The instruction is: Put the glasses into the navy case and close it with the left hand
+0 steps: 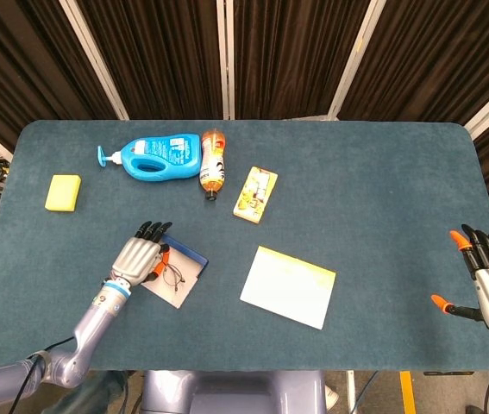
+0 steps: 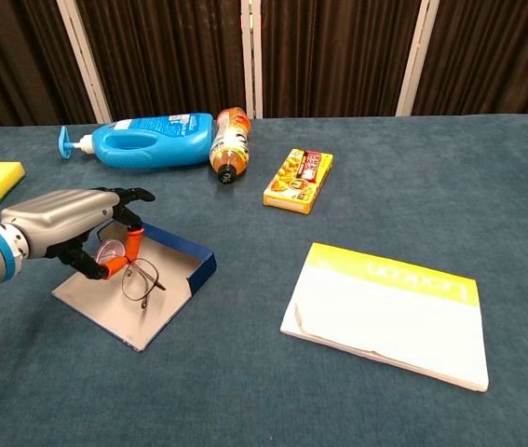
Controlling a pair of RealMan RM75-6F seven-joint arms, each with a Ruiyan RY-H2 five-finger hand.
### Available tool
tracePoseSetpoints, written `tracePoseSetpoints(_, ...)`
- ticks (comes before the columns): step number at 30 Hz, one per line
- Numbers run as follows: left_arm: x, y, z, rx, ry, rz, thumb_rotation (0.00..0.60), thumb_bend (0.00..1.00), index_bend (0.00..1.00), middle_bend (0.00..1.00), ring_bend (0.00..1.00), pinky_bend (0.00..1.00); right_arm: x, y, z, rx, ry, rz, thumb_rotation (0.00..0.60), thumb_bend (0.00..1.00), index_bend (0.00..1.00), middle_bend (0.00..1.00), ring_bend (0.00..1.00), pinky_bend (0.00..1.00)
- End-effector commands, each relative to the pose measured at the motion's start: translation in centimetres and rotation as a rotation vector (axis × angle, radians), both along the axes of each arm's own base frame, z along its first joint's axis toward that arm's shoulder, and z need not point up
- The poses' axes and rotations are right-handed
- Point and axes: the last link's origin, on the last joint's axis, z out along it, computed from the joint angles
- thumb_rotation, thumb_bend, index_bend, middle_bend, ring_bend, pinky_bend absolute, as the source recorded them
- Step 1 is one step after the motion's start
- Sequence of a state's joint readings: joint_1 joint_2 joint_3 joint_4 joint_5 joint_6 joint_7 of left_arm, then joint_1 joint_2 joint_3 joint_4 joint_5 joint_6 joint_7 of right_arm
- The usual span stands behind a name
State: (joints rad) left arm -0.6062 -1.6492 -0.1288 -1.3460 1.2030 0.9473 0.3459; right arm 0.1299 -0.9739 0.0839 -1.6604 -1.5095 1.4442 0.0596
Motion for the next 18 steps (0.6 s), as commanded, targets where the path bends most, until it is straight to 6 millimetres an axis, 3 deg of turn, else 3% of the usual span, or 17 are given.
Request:
tracePoseSetpoints(1, 0.2, 0.1, 0.0, 0.013, -0.009, -0.007, 0.6, 0.51, 0.5, 0.0, 0.0, 0.0, 0.0, 0.0, 0.0, 0.0, 0.0, -0.001, 0.6, 0.0, 0.0, 0.0, 0.0, 0.0)
tracePoseSetpoints(2, 0.3, 0.1, 0.1, 0.017, -0.012, -0.009, 0.6, 0.5, 0.45, 0.0, 0.0, 0.0, 0.0, 0.0, 0.0, 0.0, 0.0, -0.001, 0.6, 0.0, 0.0, 0.0, 0.0, 0.0)
tracePoseSetpoints(6, 0.4, -0.2, 0.4, 0.026, -0.042, -0.007, 0.6, 0.32, 0.06, 0.0, 0.0, 0.0, 0.1, 0.1, 0.0, 0.001, -0.001, 0.004, 0.6, 0.0, 0.0, 0.0, 0.0, 0.0)
tracePoseSetpoints(7, 0.3, -0.6, 1.0, 0.039, -0.061, -0.013, 0.6, 0.28, 0.02, 0.0, 0.0, 0.0, 0.2, 0.1, 0.0, 0.0, -0.003, 0.009, 0.6, 0.0, 0.0, 0.0, 0.0, 0.0)
tracePoseSetpoints(12, 0.0, -1.4, 2.7, 0.055, -0.09, -0.04, 0.6, 0.2, 0.0, 0.0, 0.0, 0.0, 0.3, 0.3, 0.0, 0.003, -0.006, 0.016, 0.6, 0.0, 0.0, 0.0, 0.0, 0.0)
tracePoseSetpoints(18, 0.6, -1.0, 3.3, 0.063, -0.07, -0.074, 0.6, 0.13, 0.0, 0.0, 0.0, 0.0, 0.5, 0.4, 0.1, 0.003, -0.009, 0.021, 0.6, 0.0, 0.0, 0.0, 0.0, 0.0)
